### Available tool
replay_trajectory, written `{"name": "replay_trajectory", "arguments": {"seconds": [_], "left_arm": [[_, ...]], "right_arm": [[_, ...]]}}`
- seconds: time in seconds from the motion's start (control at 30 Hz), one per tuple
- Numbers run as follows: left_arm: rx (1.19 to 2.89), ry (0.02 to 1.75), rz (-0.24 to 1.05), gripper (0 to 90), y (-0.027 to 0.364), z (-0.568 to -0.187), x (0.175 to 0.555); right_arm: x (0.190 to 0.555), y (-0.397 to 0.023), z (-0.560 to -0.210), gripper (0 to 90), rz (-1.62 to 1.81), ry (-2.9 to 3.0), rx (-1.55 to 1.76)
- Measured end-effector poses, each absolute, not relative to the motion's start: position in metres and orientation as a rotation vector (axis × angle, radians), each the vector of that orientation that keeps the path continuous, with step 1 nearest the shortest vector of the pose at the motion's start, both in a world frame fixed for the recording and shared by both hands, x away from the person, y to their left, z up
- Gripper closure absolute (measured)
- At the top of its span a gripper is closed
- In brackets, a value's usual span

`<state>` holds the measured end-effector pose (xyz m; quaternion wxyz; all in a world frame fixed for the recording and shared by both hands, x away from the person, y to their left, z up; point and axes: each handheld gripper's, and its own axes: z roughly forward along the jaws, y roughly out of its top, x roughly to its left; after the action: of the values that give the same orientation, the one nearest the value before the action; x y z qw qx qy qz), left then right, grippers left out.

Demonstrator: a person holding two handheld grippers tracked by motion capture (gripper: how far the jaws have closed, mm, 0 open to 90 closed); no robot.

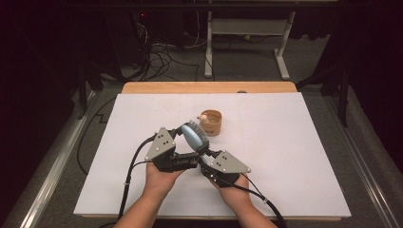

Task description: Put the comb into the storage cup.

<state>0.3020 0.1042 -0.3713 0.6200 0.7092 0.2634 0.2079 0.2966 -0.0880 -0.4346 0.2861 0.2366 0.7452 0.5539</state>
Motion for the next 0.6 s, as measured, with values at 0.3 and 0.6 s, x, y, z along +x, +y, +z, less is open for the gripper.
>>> {"name": "replay_trajectory", "arguments": {"seconds": [0.3,0.6], "left_arm": [[1.637,0.602,0.487,20.3,0.1045,-0.3685,0.3022],[1.642,0.606,0.492,20.3,0.1069,-0.368,0.3028]], "right_arm": [[0.2975,-0.0871,-0.4351,51.3,1.504,2.026,0.638],[0.3002,-0.0877,-0.4358,31.4,1.522,2.068,0.657]]}}
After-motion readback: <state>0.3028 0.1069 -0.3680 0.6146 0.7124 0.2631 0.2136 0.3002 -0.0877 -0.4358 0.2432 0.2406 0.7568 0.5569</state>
